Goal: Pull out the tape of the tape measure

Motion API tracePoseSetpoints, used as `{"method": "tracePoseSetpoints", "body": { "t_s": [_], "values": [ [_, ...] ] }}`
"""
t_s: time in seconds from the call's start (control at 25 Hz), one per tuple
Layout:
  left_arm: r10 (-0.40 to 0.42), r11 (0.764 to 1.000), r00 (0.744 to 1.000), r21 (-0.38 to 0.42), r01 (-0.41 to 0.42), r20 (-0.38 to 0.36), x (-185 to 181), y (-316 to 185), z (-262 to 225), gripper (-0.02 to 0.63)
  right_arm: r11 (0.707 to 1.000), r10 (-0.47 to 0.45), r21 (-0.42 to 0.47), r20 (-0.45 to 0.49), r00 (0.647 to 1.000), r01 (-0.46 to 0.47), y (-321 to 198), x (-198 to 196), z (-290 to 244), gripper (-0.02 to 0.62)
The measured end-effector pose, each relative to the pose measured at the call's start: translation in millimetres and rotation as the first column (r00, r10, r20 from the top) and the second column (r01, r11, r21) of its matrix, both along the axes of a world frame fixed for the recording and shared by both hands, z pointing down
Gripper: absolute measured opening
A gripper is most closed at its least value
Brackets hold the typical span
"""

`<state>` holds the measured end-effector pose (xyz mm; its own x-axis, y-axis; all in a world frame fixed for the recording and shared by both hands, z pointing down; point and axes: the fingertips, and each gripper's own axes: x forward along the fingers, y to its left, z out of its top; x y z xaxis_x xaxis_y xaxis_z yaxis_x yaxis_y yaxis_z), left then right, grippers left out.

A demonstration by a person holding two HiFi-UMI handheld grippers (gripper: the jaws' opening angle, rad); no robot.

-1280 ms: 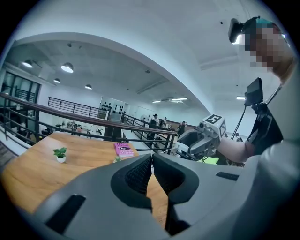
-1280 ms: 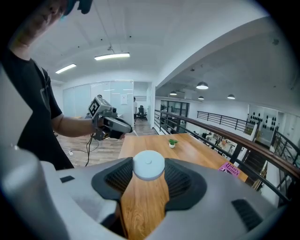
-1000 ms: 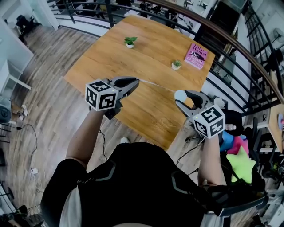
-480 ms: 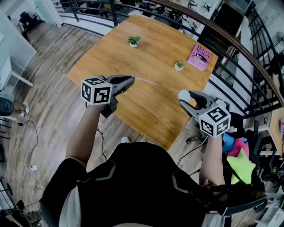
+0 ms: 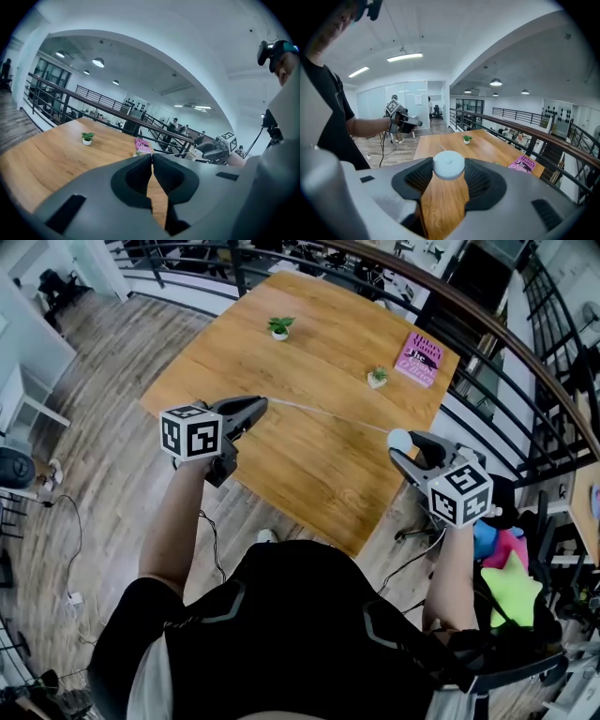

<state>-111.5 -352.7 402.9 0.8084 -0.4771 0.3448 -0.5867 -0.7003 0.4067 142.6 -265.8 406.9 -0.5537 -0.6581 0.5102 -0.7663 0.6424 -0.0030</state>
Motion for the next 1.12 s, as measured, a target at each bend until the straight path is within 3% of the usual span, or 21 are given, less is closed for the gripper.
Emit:
{"method": "tracePoseSetpoints", "body": {
  "t_s": [0.4,1.12],
  "values": [
    [-0.019,1.000,0.999,0.014,0.018,0.037,-3,-3,3,0.038,1.000,0.024,-0.004,-0.014,1.000,-0.024,1,11,5,0.221],
    [0.023,1.000,1.000,-0.002,-0.023,0.021,6,6,13,0.038,1.000,0.027,0.003,-0.031,0.999,-0.027,-2,12,13,0.222]
  ]
}}
